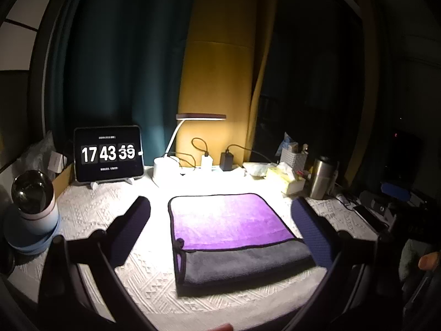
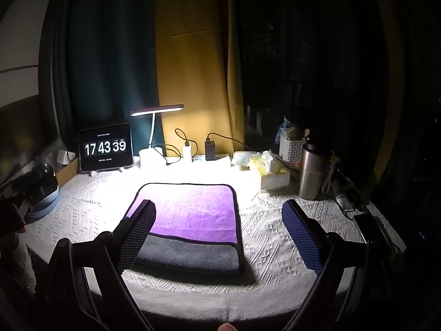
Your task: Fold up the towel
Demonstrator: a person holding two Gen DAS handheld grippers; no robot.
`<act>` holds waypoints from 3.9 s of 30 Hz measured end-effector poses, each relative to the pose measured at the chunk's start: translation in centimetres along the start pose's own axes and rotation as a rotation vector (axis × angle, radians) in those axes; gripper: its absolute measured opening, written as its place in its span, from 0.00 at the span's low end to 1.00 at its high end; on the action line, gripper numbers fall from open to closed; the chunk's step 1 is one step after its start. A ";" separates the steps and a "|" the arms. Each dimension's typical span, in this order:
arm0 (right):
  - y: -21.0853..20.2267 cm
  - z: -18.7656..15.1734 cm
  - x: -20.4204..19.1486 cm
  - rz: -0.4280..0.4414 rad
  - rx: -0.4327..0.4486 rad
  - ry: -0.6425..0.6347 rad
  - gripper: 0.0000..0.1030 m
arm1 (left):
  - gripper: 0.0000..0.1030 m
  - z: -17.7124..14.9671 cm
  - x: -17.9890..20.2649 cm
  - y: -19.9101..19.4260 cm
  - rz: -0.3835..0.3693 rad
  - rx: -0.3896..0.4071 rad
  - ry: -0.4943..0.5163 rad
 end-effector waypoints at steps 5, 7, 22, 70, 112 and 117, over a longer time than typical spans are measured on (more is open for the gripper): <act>0.0 -0.1 -0.2 0.004 -0.002 -0.003 0.92 | 0.99 0.0 0.1 0.1 0.000 -0.002 0.001; 0.0 -0.1 -0.2 0.005 -0.003 -0.002 0.92 | 0.99 0.0 0.1 0.1 -0.002 -0.002 0.000; 0.1 -0.2 -0.2 0.005 -0.005 -0.002 0.92 | 0.99 0.0 0.3 0.0 -0.018 -0.004 -0.005; 0.7 -1.6 -1.0 0.012 -0.024 0.001 0.92 | 0.99 -0.2 0.8 0.6 -0.044 -0.015 -0.013; 13.4 -8.6 2.7 0.030 -0.346 0.052 0.81 | 0.98 -10.5 -2.5 14.0 -0.001 -0.387 -0.082; 14.7 -10.2 3.0 0.038 -0.387 0.058 0.77 | 0.93 -12.0 -3.0 15.3 0.009 -0.434 -0.100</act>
Point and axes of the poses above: each gripper's, at about its wrist camera, not at the fingertips, and y roughly the way its jaws point, x to its right, z to its top, the point moved 9 cm from there along y, roughly the way its jaws point, and after that the axes turned 2 degrees about x, right-handed, at the moved point
